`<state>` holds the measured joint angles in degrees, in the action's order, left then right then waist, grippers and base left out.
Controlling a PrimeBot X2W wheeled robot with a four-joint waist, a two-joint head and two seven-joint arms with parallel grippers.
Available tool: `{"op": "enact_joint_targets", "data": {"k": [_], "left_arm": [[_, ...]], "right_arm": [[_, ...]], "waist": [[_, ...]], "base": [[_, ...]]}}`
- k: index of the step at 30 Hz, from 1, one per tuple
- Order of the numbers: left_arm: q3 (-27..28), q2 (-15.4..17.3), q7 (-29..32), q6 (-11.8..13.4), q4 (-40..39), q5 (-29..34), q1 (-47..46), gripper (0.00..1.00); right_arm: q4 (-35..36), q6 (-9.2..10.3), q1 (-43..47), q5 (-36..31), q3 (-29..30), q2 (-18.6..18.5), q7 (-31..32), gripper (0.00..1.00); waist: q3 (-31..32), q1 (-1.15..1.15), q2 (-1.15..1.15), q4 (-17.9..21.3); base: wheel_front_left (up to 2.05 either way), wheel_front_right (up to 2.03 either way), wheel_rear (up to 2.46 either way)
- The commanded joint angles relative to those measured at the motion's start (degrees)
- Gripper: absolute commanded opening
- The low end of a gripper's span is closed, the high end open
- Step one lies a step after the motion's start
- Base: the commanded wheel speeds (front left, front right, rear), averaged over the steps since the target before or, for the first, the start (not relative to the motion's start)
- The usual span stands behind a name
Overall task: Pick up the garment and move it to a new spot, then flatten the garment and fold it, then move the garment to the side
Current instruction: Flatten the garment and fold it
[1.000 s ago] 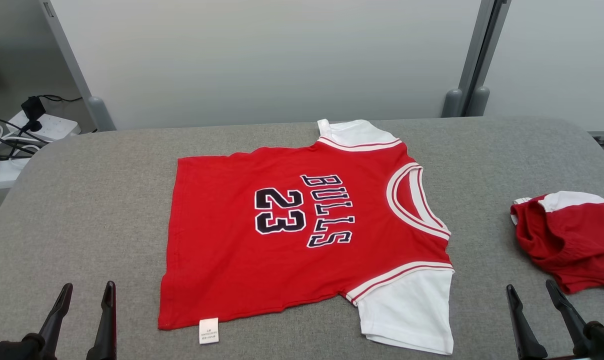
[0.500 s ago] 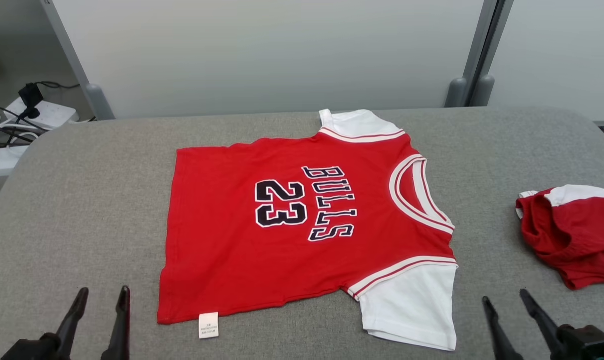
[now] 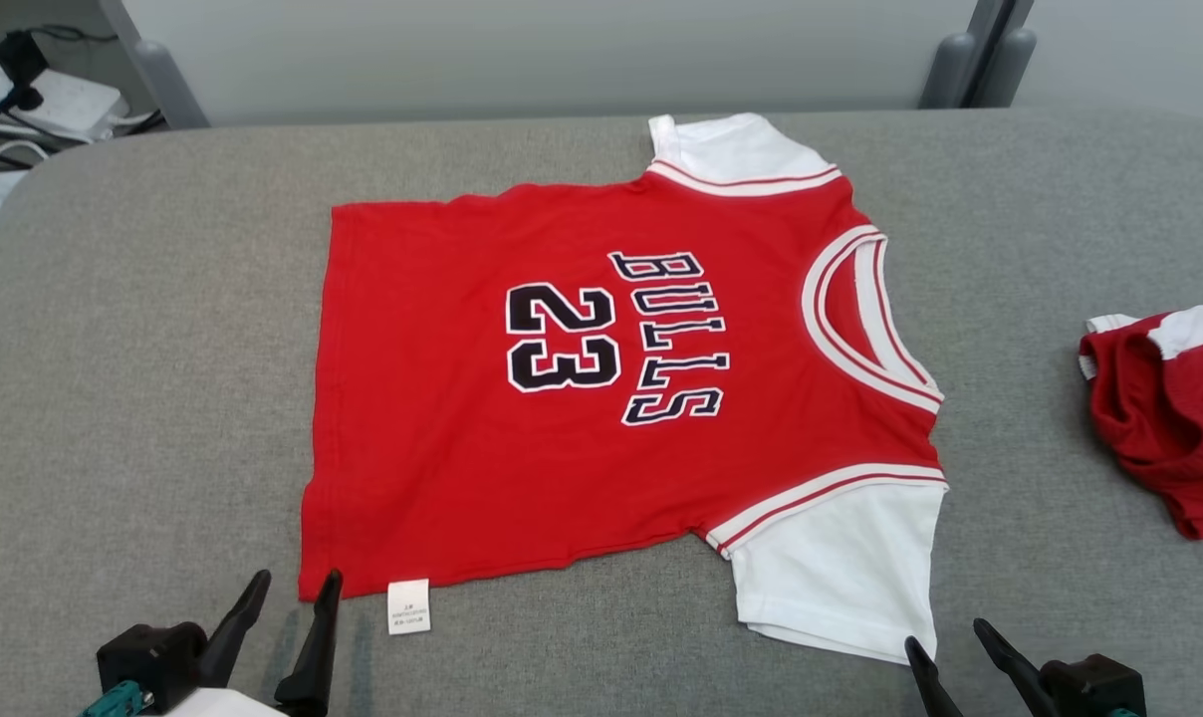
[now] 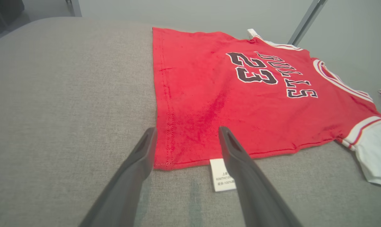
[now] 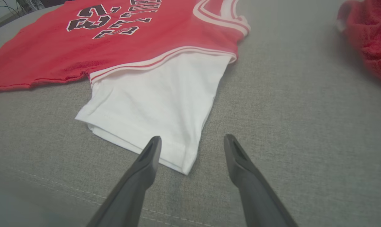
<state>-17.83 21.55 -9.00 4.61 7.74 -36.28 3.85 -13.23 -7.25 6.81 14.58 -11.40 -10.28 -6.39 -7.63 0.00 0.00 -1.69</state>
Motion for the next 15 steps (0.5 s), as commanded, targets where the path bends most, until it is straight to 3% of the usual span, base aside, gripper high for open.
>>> {"op": "enact_joint_targets", "data": {"k": [1, 15], "left_arm": [[1.7, 1.02, 0.46, -0.86, 0.13, -1.06, -3.46, 1.0], [1.09, 0.55, 3.48, -5.02, 10.11, -4.69, -9.33, 1.0]], "right_arm": [[0.25, -0.24, -2.02, 0.73, -1.56, -1.2, -0.26, 1.0], [-4.53, -0.24, -5.94, 2.46, -5.16, -1.4, -0.64, 1.0]], "waist": [[-1.66, 0.0, 0.0, -0.38], [-5.58, 0.0, 0.0, 0.21]], "base": [[0.0, 0.0, 0.0], [0.0, 0.0, 0.0]]}}
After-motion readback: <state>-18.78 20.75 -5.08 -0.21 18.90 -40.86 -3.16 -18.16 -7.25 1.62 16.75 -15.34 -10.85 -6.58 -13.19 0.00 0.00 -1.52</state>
